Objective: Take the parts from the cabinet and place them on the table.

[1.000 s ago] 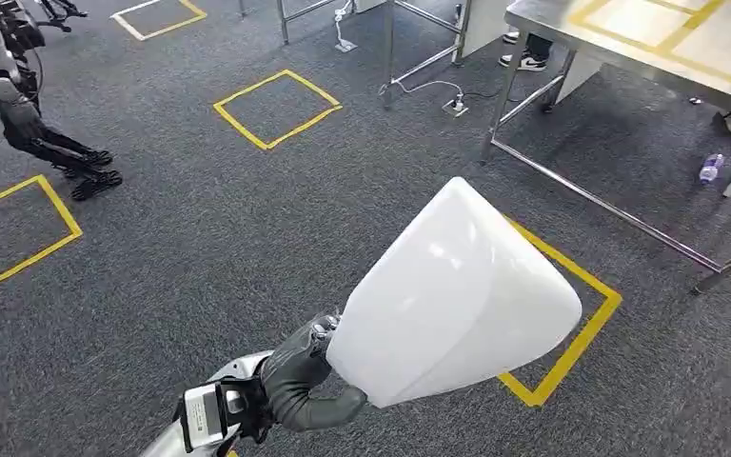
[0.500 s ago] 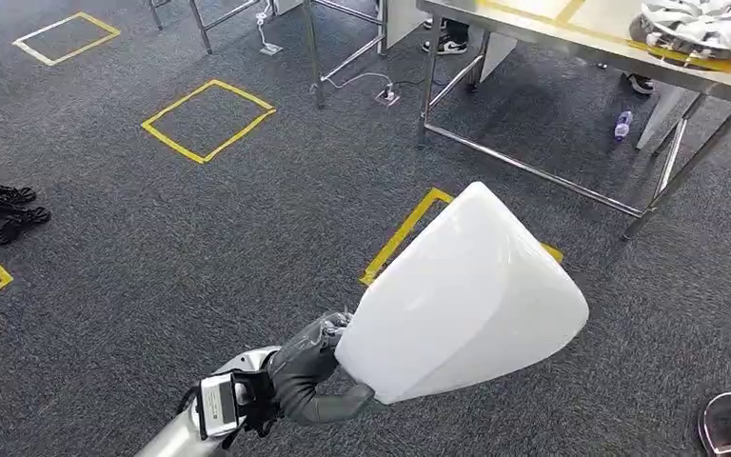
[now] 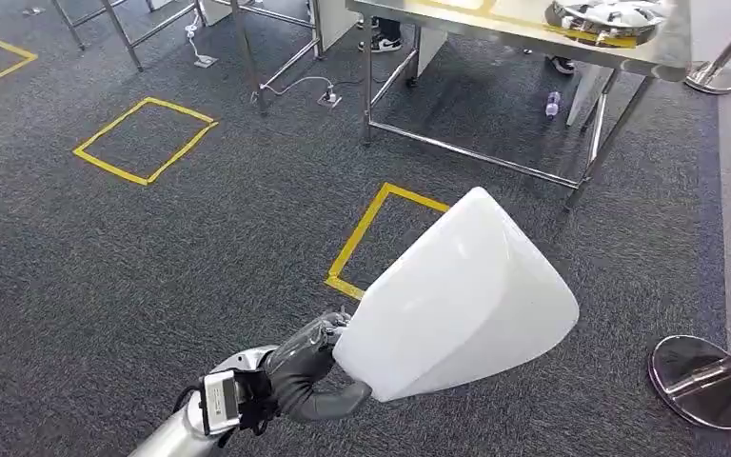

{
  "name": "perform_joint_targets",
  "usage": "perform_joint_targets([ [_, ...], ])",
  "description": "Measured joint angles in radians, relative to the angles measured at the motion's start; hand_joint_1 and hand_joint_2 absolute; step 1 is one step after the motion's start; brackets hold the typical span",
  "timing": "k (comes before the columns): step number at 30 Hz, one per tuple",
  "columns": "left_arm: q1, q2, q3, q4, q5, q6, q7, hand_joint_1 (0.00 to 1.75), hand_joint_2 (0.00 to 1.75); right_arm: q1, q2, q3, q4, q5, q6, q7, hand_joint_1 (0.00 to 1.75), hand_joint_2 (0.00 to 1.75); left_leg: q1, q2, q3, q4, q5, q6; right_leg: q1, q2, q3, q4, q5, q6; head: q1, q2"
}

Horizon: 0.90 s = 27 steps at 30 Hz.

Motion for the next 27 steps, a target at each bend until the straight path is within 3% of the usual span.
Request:
perform_joint_targets([
  [1,-0.001,-0.002,0.000,-0.001,0.000,0.000,0.000,1.75,1.75,0.000,0.001,0.000,0.001,0.001,0.000,0.000,0.00,0.00,0.007,0.016,0.009,-0.009,0.008,0.005,0.000,-0.027,-0.003,0.015,-0.005,-0.001,0.002,0.000],
  [2,-0.001,-0.005,0.000,-0.002,0.000,0.000,0.000,1.75,1.75,-0.001,-0.001,0.000,0.000,0.001,0.000,0.000,0.00,0.00,0.007,0.027,0.010,-0.010,0.009,0.010,0.006,-0.080,-0.022,0.050,-0.031,0.001,0.006,0.000],
  [3,0.000,-0.005,0.000,-0.002,0.000,0.000,0.000,1.75,1.75,-0.004,-0.002,0.000,0.000,0.001,0.000,0.000,0.00,0.00,0.006,0.042,0.010,-0.010,0.008,0.011,0.007,-0.111,-0.054,0.115,-0.069,0.005,0.009,0.000],
  [5,0.003,-0.002,0.000,-0.001,0.000,0.000,0.002,1.75,1.75,-0.008,-0.004,0.000,0.000,0.001,0.001,0.000,0.00,0.00,0.004,0.075,0.009,-0.009,0.006,0.013,0.006,-0.133,-0.136,0.283,-0.138,0.013,0.010,0.000],
  [6,0.004,-0.002,0.000,-0.001,0.000,0.000,0.002,1.75,1.75,-0.007,-0.002,0.000,0.000,0.001,0.001,0.000,0.00,0.00,0.004,0.089,0.009,-0.009,0.005,0.013,0.005,-0.136,-0.156,0.327,-0.144,0.016,0.008,0.000],
  [7,0.004,-0.002,0.000,-0.001,0.000,0.000,0.002,1.75,1.75,-0.003,-0.002,0.000,0.000,0.001,0.001,0.000,0.00,0.00,0.004,0.102,0.010,-0.008,0.002,0.012,0.005,-0.138,-0.147,0.313,-0.128,0.016,0.009,0.000],
  [8,0.004,-0.002,0.000,-0.001,0.000,0.000,0.002,1.75,1.75,-0.002,-0.002,0.000,0.000,0.001,0.001,0.000,0.00,0.00,0.005,0.113,0.013,-0.008,-0.001,0.010,0.005,-0.142,-0.113,0.254,-0.095,0.015,0.009,0.000],
  [10,0.003,-0.002,0.000,-0.001,0.000,0.000,0.001,1.75,1.75,-0.003,-0.006,0.001,-0.001,0.003,0.001,0.000,0.00,0.00,0.006,0.123,0.023,-0.007,-0.010,-0.002,0.003,-0.160,-0.004,0.057,-0.018,0.014,0.009,0.000],
  [11,0.003,-0.002,0.000,-0.001,0.000,0.000,0.002,1.75,1.75,-0.003,-0.005,0.002,0.000,0.012,0.003,0.000,0.00,0.00,0.000,0.133,0.024,-0.006,-0.016,-0.010,0.006,-0.173,0.026,0.007,-0.028,0.009,0.010,0.000],
  [15,-0.001,-0.002,0.004,-0.001,0.000,0.000,0.002,1.75,1.75,0.006,-0.004,0.009,0.000,0.027,0.010,-0.001,0.00,0.00,-0.001,0.140,0.028,-0.011,-0.028,-0.028,0.014,-0.160,0.031,0.007,-0.039,-0.022,0.004,0.000],
  [16,-0.002,-0.003,0.006,-0.002,0.000,0.000,0.002,1.75,1.75,0.004,-0.004,0.011,0.000,0.028,0.011,-0.001,0.00,0.00,0.004,0.128,0.031,-0.005,-0.035,-0.037,0.004,-0.156,0.040,0.003,-0.037,-0.029,0.005,0.000],
  [17,-0.002,-0.003,0.006,-0.003,0.000,-0.001,0.002,1.75,1.75,0.004,-0.004,0.013,0.000,0.030,0.011,-0.002,0.00,0.00,0.006,0.090,0.019,0.027,-0.051,-0.041,0.004,-0.154,0.045,0.003,-0.042,-0.035,0.002,0.000],
  [18,-0.002,-0.002,0.008,-0.003,0.001,-0.002,0.002,1.75,1.75,0.002,-0.005,0.016,0.000,0.031,0.012,-0.002,0.00,0.00,0.006,0.068,-0.016,0.093,-0.084,-0.043,0.004,-0.153,0.049,0.003,-0.046,-0.041,0.002,0.000],
  [20,0.002,0.003,0.011,-0.002,0.000,-0.002,0.005,1.75,1.75,-0.003,-0.004,0.021,0.000,0.033,0.012,-0.002,0.00,0.00,0.006,0.057,-0.125,0.271,-0.145,-0.045,0.005,-0.144,0.054,0.003,-0.054,-0.046,0.002,0.000],
  [21,0.004,0.006,0.011,-0.001,0.000,-0.002,0.005,1.75,1.75,-0.003,-0.003,0.022,0.000,0.034,0.012,-0.002,0.00,0.00,0.006,0.057,-0.170,0.331,-0.151,-0.045,0.006,-0.140,0.058,0.004,-0.059,-0.046,0.001,0.000],
  [22,0.006,0.008,0.011,-0.001,0.000,-0.002,0.006,1.75,1.75,-0.002,-0.002,0.024,0.000,0.034,0.012,-0.002,0.00,0.00,0.006,0.057,-0.189,0.335,-0.130,-0.042,0.007,-0.134,0.066,0.004,-0.066,-0.045,0.002,0.000],
  [23,0.007,0.009,0.012,-0.001,0.001,-0.002,0.006,1.75,1.75,-0.001,-0.002,0.025,0.000,0.036,0.012,-0.002,0.00,0.00,0.006,0.056,-0.180,0.291,-0.083,-0.038,0.007,-0.128,0.077,0.003,-0.073,-0.044,0.001,0.000],
  [25,0.007,0.010,0.014,-0.001,0.001,-0.002,0.006,1.75,1.75,-0.002,-0.002,0.027,0.000,0.039,0.012,-0.002,0.00,0.00,0.003,0.052,-0.116,0.119,0.034,-0.025,0.008,-0.119,0.104,0.003,-0.090,-0.040,0.001,0.000],
  [26,0.007,0.010,0.015,-0.001,0.001,0.000,0.007,1.75,1.75,-0.002,-0.001,0.027,0.000,0.040,0.012,-0.002,0.00,0.00,0.001,0.046,-0.091,0.046,0.070,-0.015,0.006,-0.115,0.102,0.001,-0.099,-0.038,0.002,0.000],
  [27,0.007,0.010,0.016,-0.001,0.001,0.000,0.007,1.75,1.75,-0.005,0.005,0.027,0.000,0.041,0.013,-0.002,0.00,0.00,-0.004,0.041,-0.075,0.027,0.044,-0.009,0.015,-0.113,0.109,0.004,-0.110,-0.027,0.007,0.000],
])
